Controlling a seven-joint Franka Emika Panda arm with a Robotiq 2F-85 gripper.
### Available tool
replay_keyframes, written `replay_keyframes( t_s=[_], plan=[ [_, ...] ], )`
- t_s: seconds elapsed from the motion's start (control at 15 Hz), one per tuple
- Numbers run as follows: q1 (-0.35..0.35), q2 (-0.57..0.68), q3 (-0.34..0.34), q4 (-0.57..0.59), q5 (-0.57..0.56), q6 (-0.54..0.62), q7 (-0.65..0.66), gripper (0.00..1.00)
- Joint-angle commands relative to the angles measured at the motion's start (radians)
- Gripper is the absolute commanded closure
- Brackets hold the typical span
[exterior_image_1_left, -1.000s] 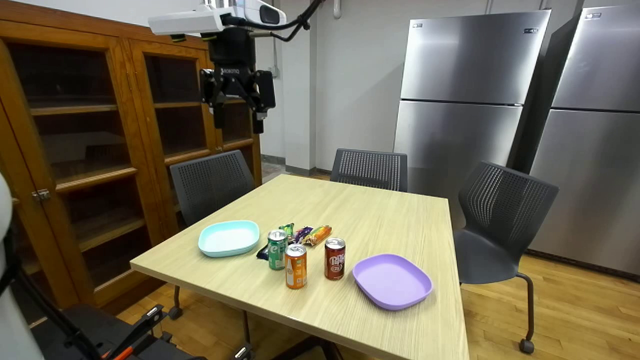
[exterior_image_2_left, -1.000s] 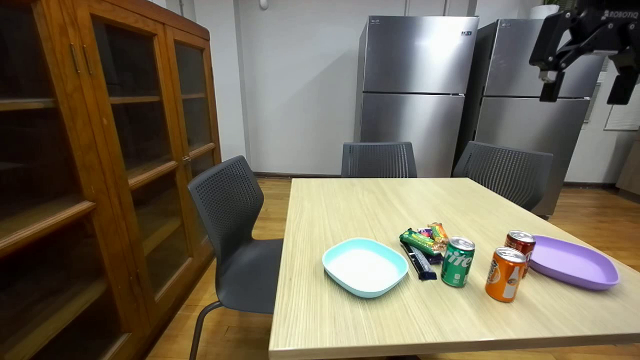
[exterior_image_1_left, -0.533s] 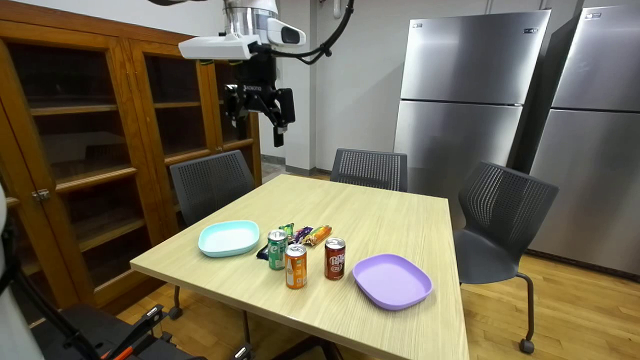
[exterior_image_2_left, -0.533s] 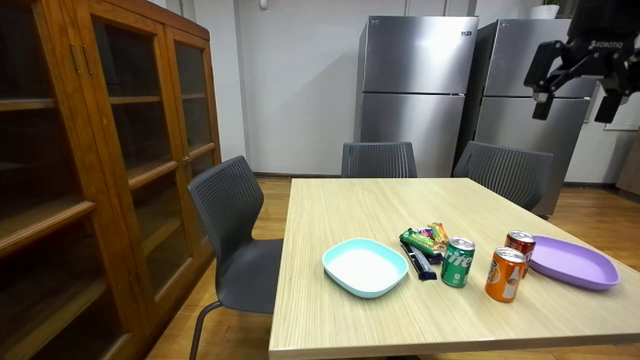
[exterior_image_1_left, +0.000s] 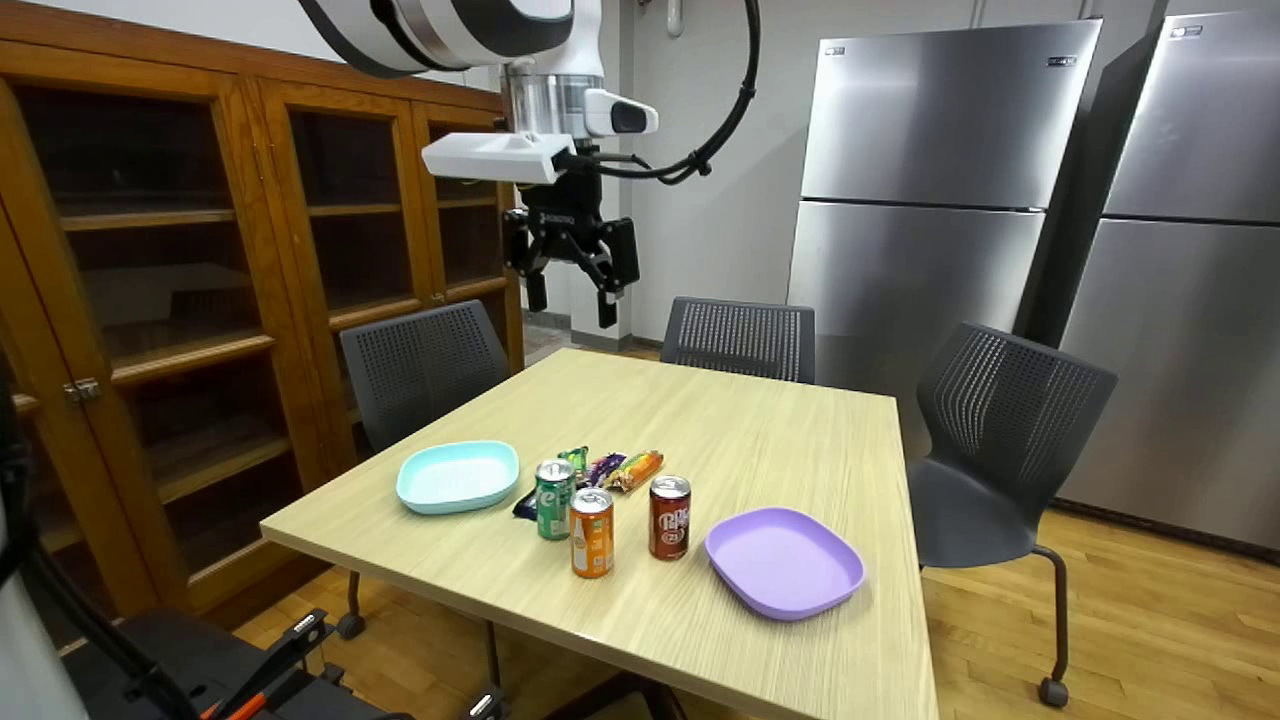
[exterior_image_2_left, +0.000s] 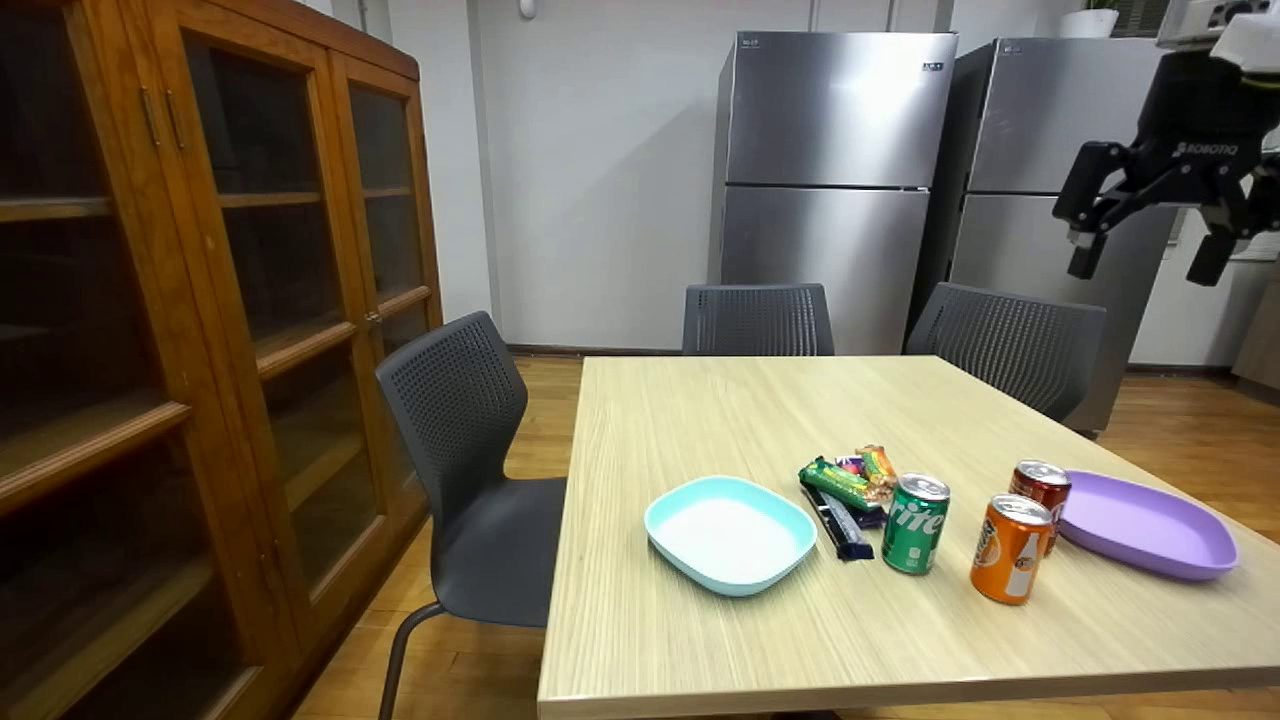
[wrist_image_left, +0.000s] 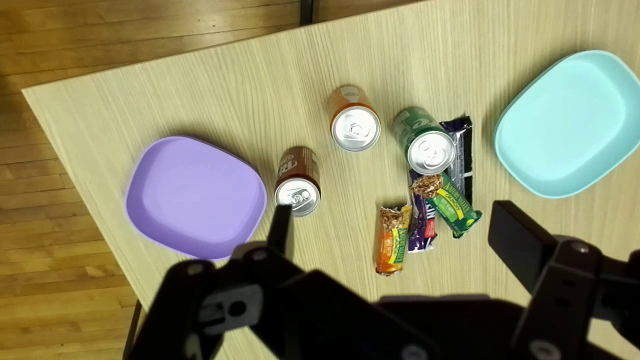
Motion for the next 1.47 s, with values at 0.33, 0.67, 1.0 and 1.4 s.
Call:
replay_keyframes(
  t_s=[0.33,0.67,1.0,1.4],
  plan=[
    [-0.058,0.137,-0.004,-0.026,-0.012,0.211,0.042,0.0],
    [-0.067,0.25,0.0,-0.01,-0.021,0.329,0.116,0.0],
    [-0.067,0.359,-0.012,0.023,-0.06,0.419,0.223,0.0],
    [-0.046,0.498,-0.051,0.111,-0.075,0.445,0.313,0.0]
  ],
)
